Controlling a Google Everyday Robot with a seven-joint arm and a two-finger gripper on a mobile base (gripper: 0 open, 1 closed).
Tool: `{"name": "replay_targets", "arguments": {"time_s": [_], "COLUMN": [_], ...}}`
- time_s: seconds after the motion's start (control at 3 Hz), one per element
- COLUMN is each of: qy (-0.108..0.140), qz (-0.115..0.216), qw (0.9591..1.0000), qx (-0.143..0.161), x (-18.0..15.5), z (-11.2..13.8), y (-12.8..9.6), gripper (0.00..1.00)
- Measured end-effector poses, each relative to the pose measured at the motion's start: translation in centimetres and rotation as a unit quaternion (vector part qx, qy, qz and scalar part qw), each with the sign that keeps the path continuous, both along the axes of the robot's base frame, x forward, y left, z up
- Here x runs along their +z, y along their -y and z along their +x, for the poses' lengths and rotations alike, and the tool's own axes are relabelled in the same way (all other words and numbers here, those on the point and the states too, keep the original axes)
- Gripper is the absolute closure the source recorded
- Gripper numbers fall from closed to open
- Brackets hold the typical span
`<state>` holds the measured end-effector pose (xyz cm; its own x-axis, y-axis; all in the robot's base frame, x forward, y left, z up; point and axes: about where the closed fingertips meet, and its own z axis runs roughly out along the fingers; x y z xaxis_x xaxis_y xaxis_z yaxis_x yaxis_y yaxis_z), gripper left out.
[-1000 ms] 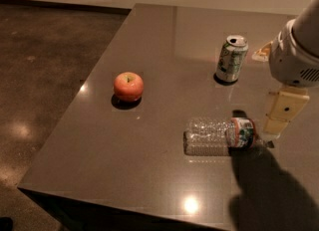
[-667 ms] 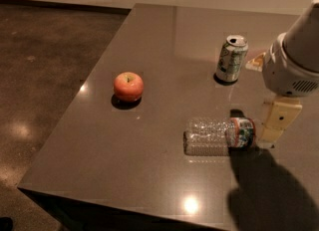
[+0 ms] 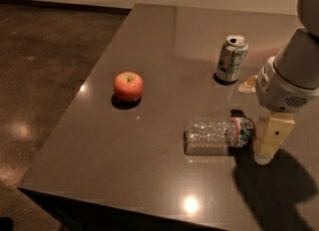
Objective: Move water bottle near 7up can
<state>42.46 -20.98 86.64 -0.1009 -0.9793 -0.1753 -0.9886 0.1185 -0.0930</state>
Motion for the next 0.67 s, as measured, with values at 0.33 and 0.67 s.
{"name": "replay_targets", "arguments": {"time_s": [0.33, 0.67], "qy": [-0.022, -0.038], "qz": [0.011, 0.018], "qw": [0.9996, 0.999], "qx": [0.013, 0.014], "x": [-0.78, -1.0], "z": [-0.51, -0.61], "y": [-0.84, -1.07], "gripper": [0.01, 0.19]}}
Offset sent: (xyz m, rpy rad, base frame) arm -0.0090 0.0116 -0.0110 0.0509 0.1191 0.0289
